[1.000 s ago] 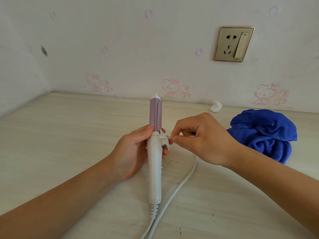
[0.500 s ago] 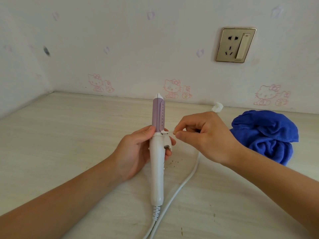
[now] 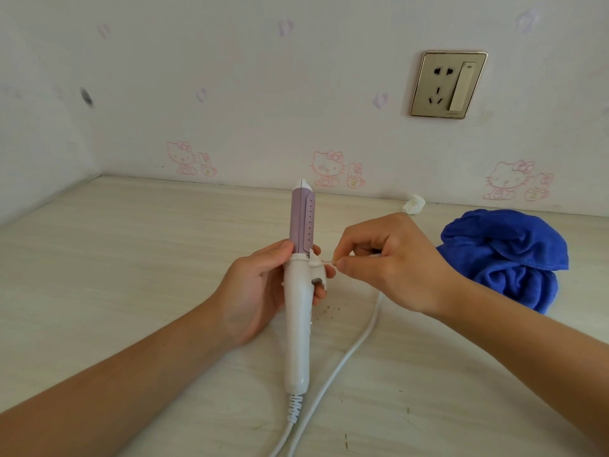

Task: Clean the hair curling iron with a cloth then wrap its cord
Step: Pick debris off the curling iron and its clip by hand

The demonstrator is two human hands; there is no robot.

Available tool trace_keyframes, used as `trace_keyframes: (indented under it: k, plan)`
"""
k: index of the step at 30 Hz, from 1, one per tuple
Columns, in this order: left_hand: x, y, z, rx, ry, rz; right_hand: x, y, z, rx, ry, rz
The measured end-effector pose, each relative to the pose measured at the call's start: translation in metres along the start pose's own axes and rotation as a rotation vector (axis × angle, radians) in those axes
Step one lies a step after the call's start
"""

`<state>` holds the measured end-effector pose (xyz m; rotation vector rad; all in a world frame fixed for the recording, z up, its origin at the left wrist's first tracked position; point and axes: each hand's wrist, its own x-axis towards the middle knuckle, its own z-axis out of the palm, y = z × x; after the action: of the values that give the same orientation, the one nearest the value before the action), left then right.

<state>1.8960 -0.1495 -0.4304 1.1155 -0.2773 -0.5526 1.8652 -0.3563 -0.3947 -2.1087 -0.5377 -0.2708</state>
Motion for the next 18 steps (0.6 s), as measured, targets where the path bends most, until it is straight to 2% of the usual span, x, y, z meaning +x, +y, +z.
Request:
trace_keyframes:
  k: [3,10,18]
  plan:
    - [-0.0016,0.0015,0.001,0.0,-0.028,-0.001,0.0005,0.0008,-0.0022,0.049,0.056,-0.032]
    - [-0.0022,0.0004,0.0022,0.111,-0.055,0.021,0.0016,-0.0011,0.0003,-0.035,0.011,-0.021]
    - [-0.0022,0.0004,0.003,0.079,-0.028,0.017,0.0023,-0.0017,-0.002,-0.071,0.017,-0.017]
